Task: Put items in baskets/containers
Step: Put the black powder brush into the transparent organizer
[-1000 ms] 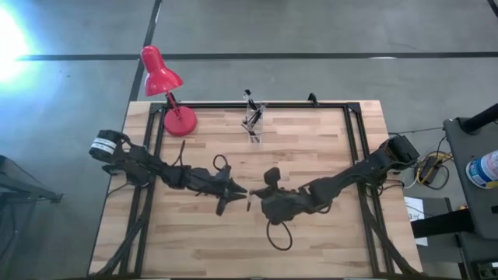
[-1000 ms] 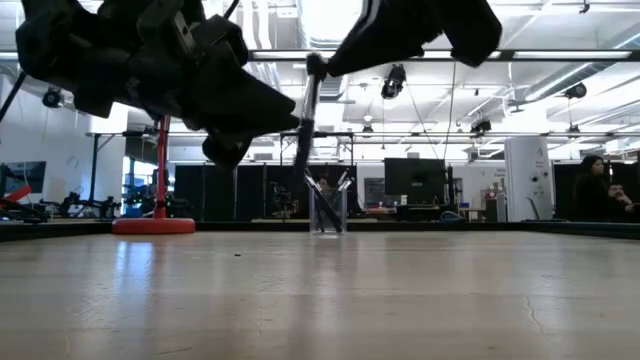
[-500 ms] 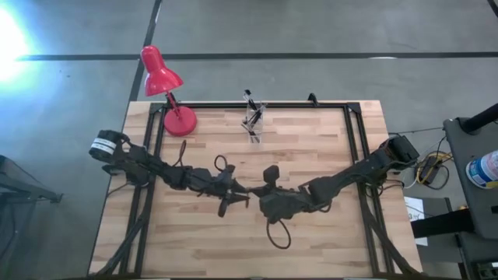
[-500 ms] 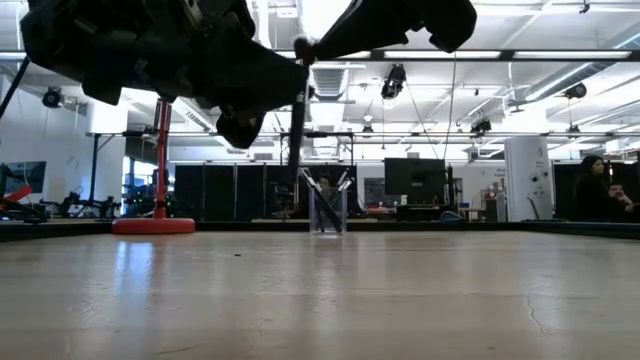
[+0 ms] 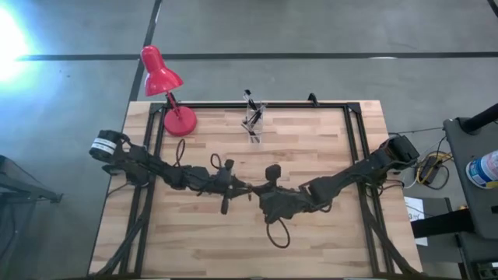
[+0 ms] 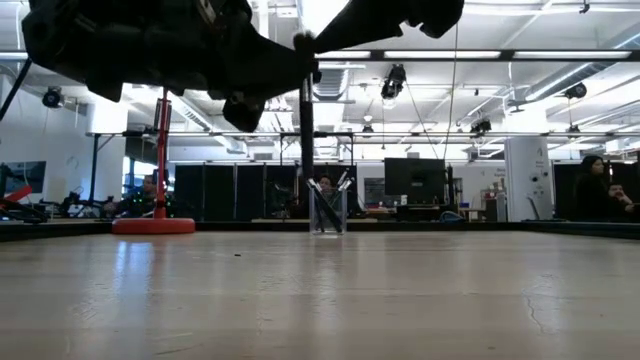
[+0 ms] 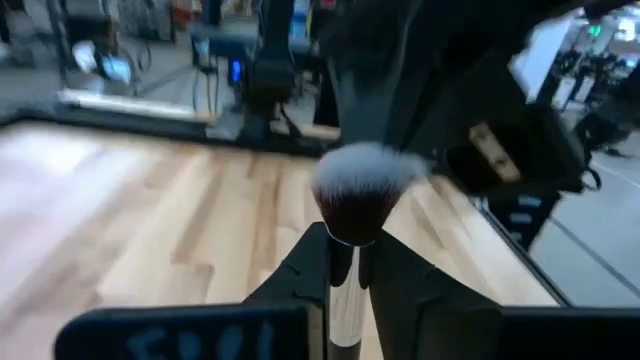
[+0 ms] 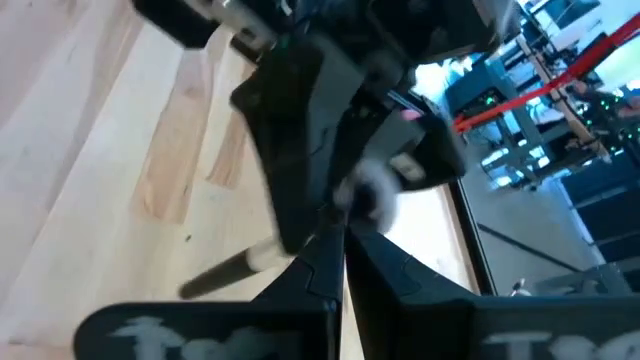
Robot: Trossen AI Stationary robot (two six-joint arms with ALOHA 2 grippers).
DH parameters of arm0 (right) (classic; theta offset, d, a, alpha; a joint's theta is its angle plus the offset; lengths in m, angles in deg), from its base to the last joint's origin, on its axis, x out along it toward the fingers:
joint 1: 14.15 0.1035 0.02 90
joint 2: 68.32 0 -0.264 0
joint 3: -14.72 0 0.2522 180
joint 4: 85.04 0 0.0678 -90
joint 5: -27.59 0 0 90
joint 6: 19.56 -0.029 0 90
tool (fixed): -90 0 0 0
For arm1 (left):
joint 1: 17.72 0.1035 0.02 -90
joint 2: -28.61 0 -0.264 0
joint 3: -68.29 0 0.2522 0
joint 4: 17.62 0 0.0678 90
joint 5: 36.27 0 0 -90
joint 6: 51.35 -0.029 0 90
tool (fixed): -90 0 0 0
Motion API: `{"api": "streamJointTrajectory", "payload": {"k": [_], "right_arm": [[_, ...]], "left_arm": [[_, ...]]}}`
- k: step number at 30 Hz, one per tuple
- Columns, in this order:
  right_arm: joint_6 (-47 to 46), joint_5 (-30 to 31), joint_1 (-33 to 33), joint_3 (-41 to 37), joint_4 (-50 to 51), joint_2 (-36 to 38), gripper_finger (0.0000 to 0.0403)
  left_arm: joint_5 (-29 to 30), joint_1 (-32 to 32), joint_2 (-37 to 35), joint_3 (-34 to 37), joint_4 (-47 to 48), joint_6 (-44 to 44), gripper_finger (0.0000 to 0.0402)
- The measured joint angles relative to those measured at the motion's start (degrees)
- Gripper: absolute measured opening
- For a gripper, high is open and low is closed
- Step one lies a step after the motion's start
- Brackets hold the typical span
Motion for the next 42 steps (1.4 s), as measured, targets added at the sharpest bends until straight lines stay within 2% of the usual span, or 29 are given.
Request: {"api": "streamJointTrajectory", "payload": {"k": [4, 8, 12, 15, 21, 25, 36, 42], "right_arm": [[-1.82, 0.08, 0.08, -0.04, 1.84, 0.78, 0.0015], [-5.14, 3.50, 0.11, -1.31, 5.21, 2.65, 0.0043], [-7.80, 7.62, 0.11, -4.24, 7.90, 4.96, 0.0073], [-9.36, 8.53, -0.07, -7.87, 7.60, 7.00, 0.0080], [-8.47, 9.01, -0.44, -14.89, -1.15, 9.20, 0.0053], [-8.12, 9.62, -0.42, -17.32, -3.29, 9.44, 0.0031], [-9.37, 10.03, -0.22, -21.40, -6.41, 10.85, 0.0013], [-9.54, 10.03, 0.04, -22.10, -6.26, 10.87, 0.0013]], "left_arm": [[0.58, 1.13, 0.00, 0.44, -3.11, -1.52, 0.0040], [1.96, 4.16, 0.00, 1.91, -6.47, -2.23, 0.0040], [1.91, 9.07, 0.00, 4.55, -12.85, -2.07, 0.0040], [2.02, 13.65, 0.30, 5.20, -15.54, -2.29, 0.0040], [2.04, 22.98, 2.69, 1.80, -16.11, -0.34, 0.0040], [2.00, 27.05, 5.91, -0.95, -16.28, 0.56, 0.0040], [3.32, 30.14, 16.84, -9.91, -18.61, -1.69, 0.0040], [6.03, 30.07, 16.89, -9.45, -21.85, -4.48, 0.0040]]}}
